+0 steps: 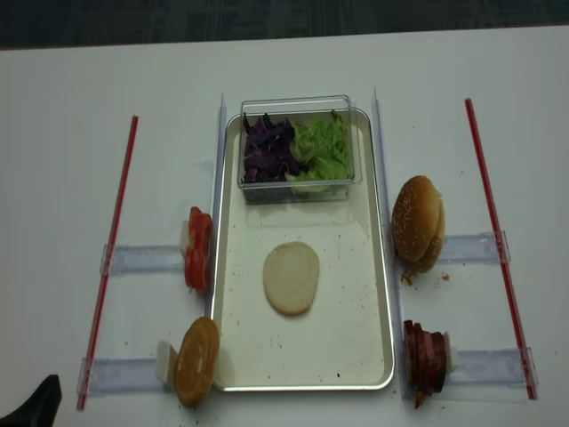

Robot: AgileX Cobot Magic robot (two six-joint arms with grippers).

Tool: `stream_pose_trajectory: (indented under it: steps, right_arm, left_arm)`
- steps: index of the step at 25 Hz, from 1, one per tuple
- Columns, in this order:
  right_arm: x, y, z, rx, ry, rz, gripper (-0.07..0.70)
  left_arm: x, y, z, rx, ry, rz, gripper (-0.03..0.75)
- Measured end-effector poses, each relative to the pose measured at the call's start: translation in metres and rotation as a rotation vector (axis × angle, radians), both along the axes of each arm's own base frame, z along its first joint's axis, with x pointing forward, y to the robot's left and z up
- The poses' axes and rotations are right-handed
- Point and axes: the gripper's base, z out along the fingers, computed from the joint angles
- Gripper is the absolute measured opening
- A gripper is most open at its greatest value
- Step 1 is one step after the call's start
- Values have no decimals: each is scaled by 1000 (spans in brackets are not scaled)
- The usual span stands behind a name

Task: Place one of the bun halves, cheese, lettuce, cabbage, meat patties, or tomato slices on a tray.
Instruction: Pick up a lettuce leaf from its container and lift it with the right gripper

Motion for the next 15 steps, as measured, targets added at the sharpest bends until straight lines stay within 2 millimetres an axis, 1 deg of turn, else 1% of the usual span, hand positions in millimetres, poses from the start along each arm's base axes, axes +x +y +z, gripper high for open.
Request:
stream_pose_trajectory:
  steps: [9, 15]
  right_arm:
    - [44, -4, -8, 56, 298, 8, 571]
    - [66, -7, -17, 82, 444, 9, 571]
  left_arm:
    - [0, 0, 0, 0, 0, 0, 653]
    - [0, 0, 0, 0, 0, 0, 653]
